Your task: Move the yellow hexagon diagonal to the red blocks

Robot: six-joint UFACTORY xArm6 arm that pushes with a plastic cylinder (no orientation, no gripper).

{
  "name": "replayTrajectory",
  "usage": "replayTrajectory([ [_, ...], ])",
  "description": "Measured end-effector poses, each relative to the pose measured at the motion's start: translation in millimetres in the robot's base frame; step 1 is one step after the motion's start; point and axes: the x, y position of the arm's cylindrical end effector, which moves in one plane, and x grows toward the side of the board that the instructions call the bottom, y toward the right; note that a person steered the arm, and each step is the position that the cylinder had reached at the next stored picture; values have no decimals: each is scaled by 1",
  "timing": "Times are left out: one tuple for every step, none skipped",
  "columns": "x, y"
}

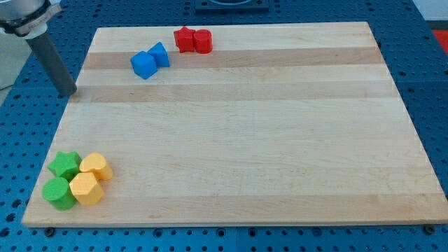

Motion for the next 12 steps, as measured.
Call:
replayTrajectory([
  [35,0],
  [68,0],
  [104,0],
  [128,0],
  [157,0],
  [213,1],
  [231,11],
  [221,74],
  [185,147],
  [134,190],
  [128,199],
  [131,188],
])
